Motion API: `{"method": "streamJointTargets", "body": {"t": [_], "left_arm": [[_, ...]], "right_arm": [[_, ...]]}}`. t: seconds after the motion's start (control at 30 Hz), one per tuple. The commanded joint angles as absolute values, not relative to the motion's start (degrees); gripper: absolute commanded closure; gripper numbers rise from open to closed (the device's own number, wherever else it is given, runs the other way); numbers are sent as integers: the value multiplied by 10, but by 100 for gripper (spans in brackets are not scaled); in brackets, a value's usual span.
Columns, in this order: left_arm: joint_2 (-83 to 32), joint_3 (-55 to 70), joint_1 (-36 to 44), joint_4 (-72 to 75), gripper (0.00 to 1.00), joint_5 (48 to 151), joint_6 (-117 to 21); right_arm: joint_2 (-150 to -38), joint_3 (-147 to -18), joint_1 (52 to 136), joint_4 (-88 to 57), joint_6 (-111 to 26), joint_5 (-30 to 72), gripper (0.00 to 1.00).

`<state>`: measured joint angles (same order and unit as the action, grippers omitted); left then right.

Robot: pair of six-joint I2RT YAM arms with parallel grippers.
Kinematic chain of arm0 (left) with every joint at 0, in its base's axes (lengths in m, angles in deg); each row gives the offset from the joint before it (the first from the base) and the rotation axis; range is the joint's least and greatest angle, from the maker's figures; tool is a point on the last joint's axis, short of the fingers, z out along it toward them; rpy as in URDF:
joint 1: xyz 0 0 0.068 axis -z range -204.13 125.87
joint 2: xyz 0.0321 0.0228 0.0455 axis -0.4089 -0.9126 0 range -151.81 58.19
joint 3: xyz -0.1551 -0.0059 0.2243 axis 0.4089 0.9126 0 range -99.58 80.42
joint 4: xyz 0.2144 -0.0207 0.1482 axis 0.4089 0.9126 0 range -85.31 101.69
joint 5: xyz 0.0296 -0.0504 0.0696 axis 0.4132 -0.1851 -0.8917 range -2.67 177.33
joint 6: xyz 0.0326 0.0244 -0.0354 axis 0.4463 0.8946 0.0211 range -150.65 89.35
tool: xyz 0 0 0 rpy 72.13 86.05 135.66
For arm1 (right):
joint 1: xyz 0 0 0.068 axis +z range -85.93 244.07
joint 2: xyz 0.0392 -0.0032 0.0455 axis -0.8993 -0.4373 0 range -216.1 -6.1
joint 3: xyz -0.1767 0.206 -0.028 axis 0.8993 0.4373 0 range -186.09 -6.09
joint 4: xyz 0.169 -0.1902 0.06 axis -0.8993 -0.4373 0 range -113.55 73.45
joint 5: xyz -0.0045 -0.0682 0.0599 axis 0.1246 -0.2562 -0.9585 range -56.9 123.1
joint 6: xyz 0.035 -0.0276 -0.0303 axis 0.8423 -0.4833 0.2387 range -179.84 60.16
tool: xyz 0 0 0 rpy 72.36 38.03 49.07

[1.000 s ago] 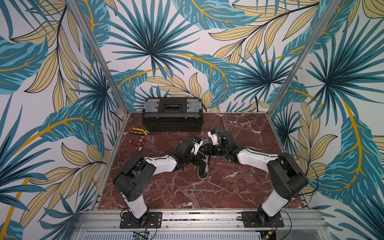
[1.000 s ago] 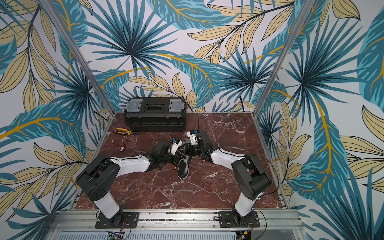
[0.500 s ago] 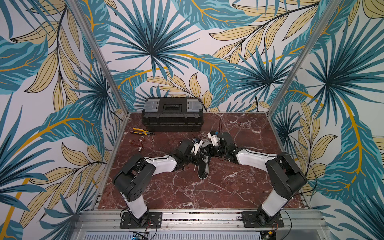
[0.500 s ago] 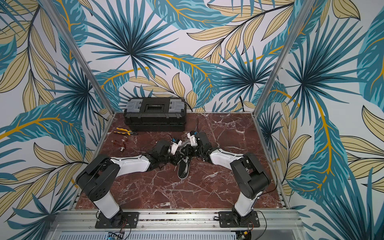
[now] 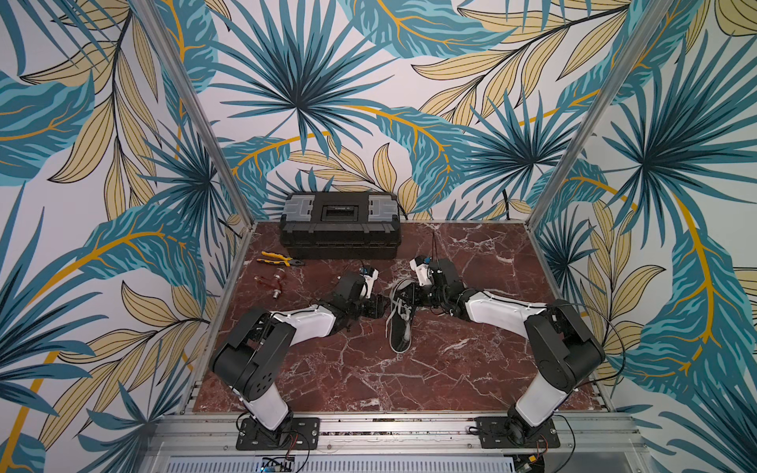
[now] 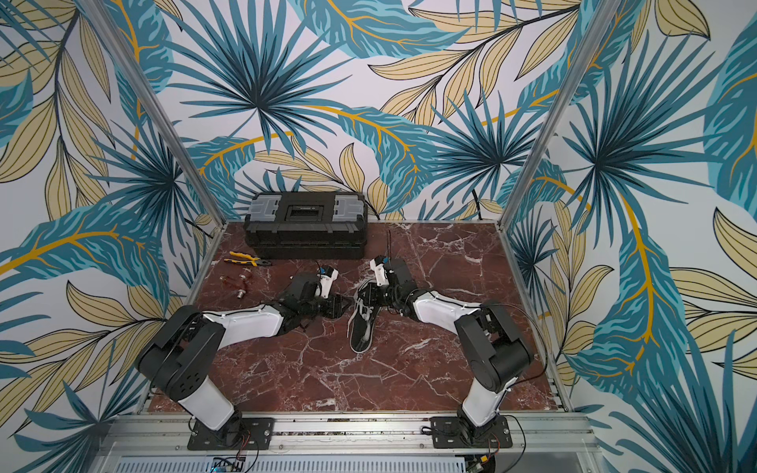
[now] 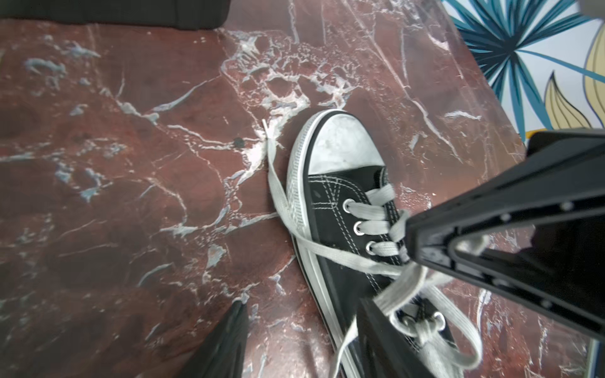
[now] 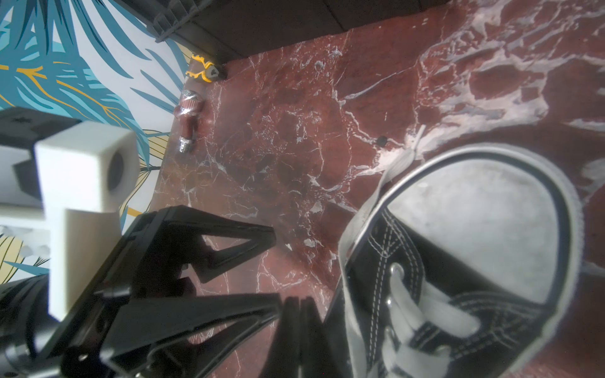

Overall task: Tie the shoes
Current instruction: Wrap the shoelace around the shoelace.

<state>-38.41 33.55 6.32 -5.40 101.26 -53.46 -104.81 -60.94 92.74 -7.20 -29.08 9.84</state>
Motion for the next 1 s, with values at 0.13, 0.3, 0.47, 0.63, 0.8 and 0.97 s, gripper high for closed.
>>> {"method": "streamJointTargets", "body": {"t": [0.13, 0.3, 0.47, 0.63, 0.8, 0.97], "left_arm": [[-469, 206, 69, 54, 48, 966, -541], [-505, 159, 73, 84, 55, 973, -549], [-524, 142, 75, 85, 61, 984, -555], [-541, 128, 78, 89, 67, 995, -560], [-553, 126, 80, 78, 73, 1019, -579], [-560, 126, 80, 78, 78, 1019, -594]], "right_arm": [[-1042, -614, 931, -98, -308, 114, 100], [-1042, -616, 930, -103, -310, 115, 100], [-1039, -612, 931, -103, -310, 119, 100], [-1038, -608, 930, -99, -308, 121, 100], [-1039, -605, 931, -99, -306, 125, 100], [-1038, -603, 930, -99, -306, 127, 100]]}}
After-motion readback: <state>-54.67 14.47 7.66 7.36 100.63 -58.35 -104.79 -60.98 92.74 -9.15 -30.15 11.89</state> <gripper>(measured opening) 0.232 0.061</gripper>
